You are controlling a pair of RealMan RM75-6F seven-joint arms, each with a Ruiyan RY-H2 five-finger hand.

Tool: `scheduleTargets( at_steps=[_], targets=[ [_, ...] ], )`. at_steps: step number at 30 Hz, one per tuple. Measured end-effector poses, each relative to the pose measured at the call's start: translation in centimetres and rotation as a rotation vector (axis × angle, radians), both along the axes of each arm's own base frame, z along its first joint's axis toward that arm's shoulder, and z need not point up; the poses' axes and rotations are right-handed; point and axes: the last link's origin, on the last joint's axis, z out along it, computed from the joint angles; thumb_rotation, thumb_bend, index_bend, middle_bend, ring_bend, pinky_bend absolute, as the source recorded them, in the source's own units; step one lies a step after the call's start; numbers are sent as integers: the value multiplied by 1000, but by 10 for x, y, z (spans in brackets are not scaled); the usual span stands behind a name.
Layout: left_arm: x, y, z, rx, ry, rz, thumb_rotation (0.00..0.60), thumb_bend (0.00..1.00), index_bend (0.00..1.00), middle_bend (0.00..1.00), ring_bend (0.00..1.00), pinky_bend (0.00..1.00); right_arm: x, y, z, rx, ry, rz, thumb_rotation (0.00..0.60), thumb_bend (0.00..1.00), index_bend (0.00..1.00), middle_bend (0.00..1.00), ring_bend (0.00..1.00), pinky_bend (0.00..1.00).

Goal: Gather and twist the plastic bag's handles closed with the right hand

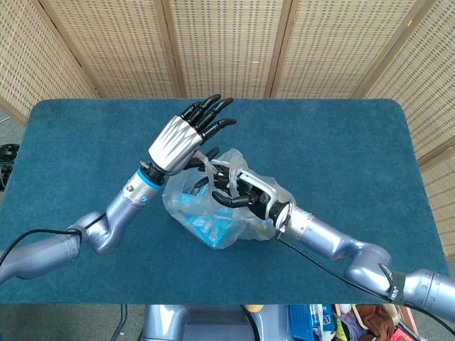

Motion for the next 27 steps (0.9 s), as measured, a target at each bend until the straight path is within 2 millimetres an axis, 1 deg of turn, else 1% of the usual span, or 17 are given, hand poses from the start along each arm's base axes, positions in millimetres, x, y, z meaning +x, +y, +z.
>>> scheduleTargets(
  at_steps=[7,10,14,23,24,27],
  targets=[
    [3,1,-4,-9,-5,4,600,376,213,63,69,212,0,-1,-1,10,8,-3,600,551,198,352,139,21],
    [4,2,-5,-16,-14,10,600,375,213,62,68,213,0,-1,-2,16,15,2,600,551,199,365,153,53],
    [6,3,-6,-14,-16,9,600,376,212,62,69,212,1,-2,-1,22,21,7,600,554,199,374,162,145],
    [7,3,-11,-28,-16,17,600,376,211,62,68,212,2,1,-7,43,7,5,600,563,199,376,165,164],
    [7,3,-12,-30,-17,18,600,377,211,62,68,212,2,1,-7,44,1,2,600,565,199,376,165,177],
    [6,3,-13,-36,-21,22,600,376,210,62,68,212,3,-1,-5,42,-18,-7,600,570,198,376,164,271]
  ],
)
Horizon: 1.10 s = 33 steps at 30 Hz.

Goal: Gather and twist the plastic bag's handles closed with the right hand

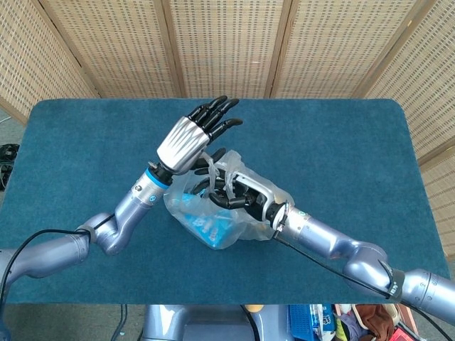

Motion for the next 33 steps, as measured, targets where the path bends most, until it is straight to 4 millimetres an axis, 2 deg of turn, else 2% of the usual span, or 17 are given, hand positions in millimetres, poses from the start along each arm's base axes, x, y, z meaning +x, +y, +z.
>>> scheduleTargets(
  at_steps=[12,17,24,27,29,31,33],
  targets=[
    [0,0,-5,-9,-6,5,600,377,208,62,69,213,0,-1,2,15,-12,-2,600,576,198,412,202,288],
    [1,1,-5,-6,-10,10,600,374,205,62,68,212,-1,1,0,29,-7,4,600,577,198,498,279,288],
    [3,1,-6,-8,-9,20,600,365,196,58,68,212,-2,3,0,41,6,22,600,587,198,525,299,288],
    [3,1,-6,-5,-11,25,600,338,148,33,64,212,-2,4,0,45,6,25,600,589,197,526,299,288],
    [2,2,-6,-4,-13,29,600,294,59,8,48,208,-2,4,0,49,5,26,600,589,198,526,298,288],
    [2,2,-5,-6,-17,36,600,216,1,0,22,195,-3,3,1,49,6,26,600,593,198,526,297,288],
    [1,2,-4,-11,-28,44,600,150,0,0,7,166,-4,3,1,48,7,26,600,597,198,526,296,288]
  ],
)
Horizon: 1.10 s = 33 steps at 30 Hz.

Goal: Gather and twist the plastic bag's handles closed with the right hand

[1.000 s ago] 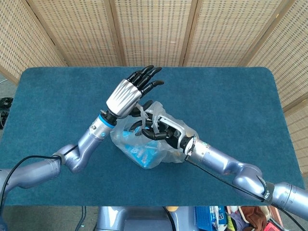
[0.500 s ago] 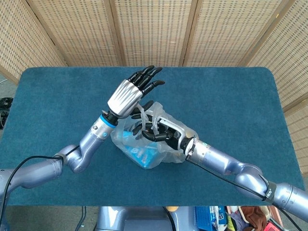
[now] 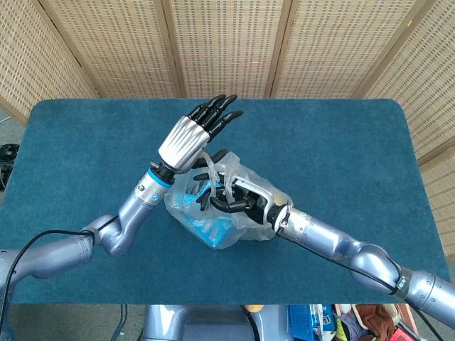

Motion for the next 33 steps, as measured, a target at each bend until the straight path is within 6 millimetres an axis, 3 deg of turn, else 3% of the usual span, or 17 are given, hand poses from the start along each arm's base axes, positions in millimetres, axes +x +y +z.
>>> scheduleTargets(
  at_steps=[4,13,22,33],
  targets=[
    [-2,1,5,-8,3,12,600,61,0,0,0,113,-2,-1,0,-1,3,-3,600,609,198,526,295,288],
    [-11,1,30,-94,7,58,598,56,0,0,0,90,-7,-1,-1,0,7,-5,600,613,269,526,295,288],
    [-29,2,49,-187,45,121,575,54,0,0,0,63,-13,-4,-2,-9,19,-16,600,615,290,526,295,288],
    [-45,-4,72,-339,55,226,592,54,0,0,0,33,-15,-4,-4,-10,26,-22,600,627,316,526,295,288]
  ],
)
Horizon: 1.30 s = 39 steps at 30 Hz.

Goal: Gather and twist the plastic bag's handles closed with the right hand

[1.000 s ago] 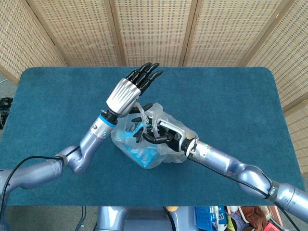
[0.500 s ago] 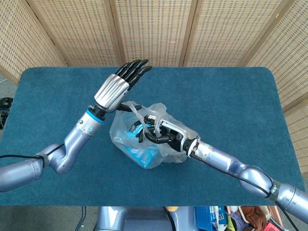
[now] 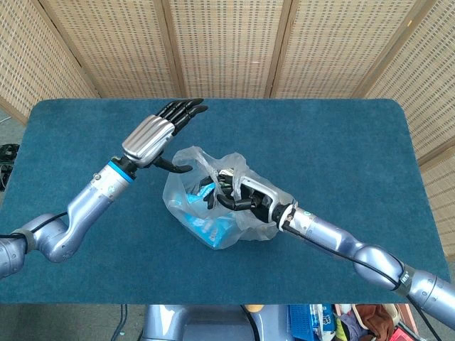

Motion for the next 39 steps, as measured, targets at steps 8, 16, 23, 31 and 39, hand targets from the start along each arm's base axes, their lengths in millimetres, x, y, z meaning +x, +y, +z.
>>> scheduleTargets(
  at_steps=[8,16,23,31,39],
  targets=[
    [-19,0,29,44,-9,32,600,55,0,0,0,33,2,-1,1,-2,-6,-9,600,636,413,555,320,288],
    [-60,-5,69,140,-24,91,600,54,0,0,0,33,10,-2,6,-19,-19,-5,600,636,443,666,430,389],
    [-96,-10,91,180,-33,154,600,56,0,0,0,32,19,-2,8,-36,-14,-7,600,638,437,710,537,473],
    [-123,-14,101,199,-28,188,600,55,0,0,0,33,26,-3,12,-47,11,-18,600,641,487,734,665,575],
    [-133,-16,104,209,-19,198,600,54,0,0,0,32,32,-6,20,-81,9,-44,600,656,455,704,570,475]
  ],
)
